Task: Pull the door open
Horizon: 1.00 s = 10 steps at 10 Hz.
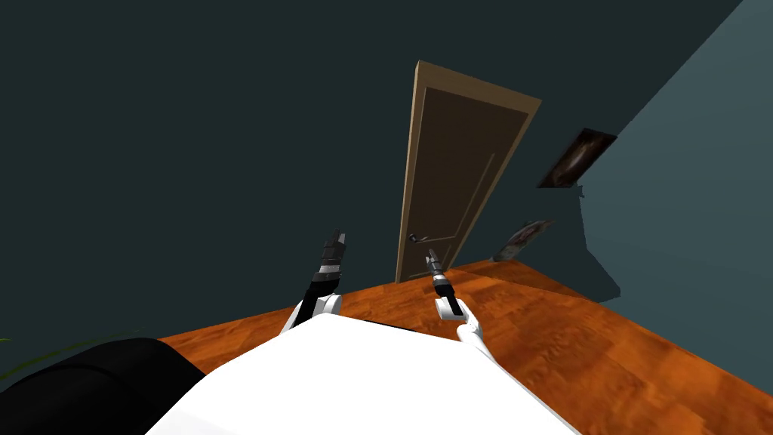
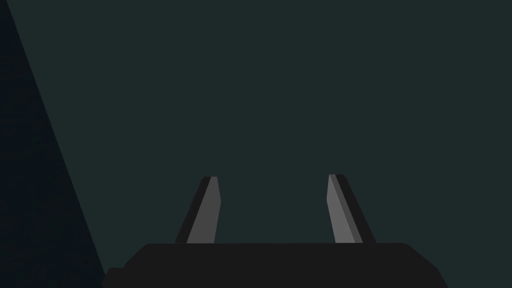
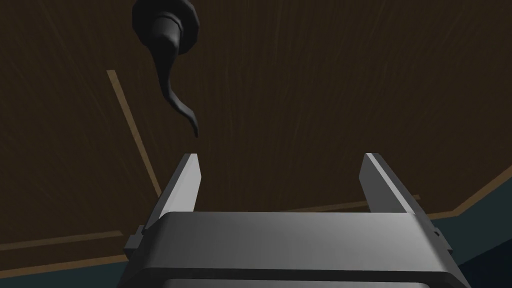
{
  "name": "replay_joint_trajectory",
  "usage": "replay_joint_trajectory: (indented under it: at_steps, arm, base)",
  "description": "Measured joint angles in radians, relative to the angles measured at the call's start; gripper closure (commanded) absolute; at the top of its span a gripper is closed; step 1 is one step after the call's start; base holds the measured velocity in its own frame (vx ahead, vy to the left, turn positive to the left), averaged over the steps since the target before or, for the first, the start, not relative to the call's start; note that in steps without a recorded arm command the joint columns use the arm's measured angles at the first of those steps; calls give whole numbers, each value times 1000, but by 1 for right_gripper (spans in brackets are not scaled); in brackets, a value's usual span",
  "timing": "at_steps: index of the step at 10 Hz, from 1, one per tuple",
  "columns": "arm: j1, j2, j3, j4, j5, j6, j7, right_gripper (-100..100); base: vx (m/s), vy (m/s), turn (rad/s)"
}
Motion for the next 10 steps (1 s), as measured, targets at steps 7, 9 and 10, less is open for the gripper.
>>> replay_joint_trajectory:
  at_steps: [7,9,10]
  arm:
    - [-84,-25,6,189,18,-37,-23,-100]
    - [-101,-31,7,239,22,-50,-27,-100]
    - [-116,-35,8,265,25,-55,-31,-100]
  base:
    - [18,-72,109]
    - [27,-84,135]
    - [20,-73,65]
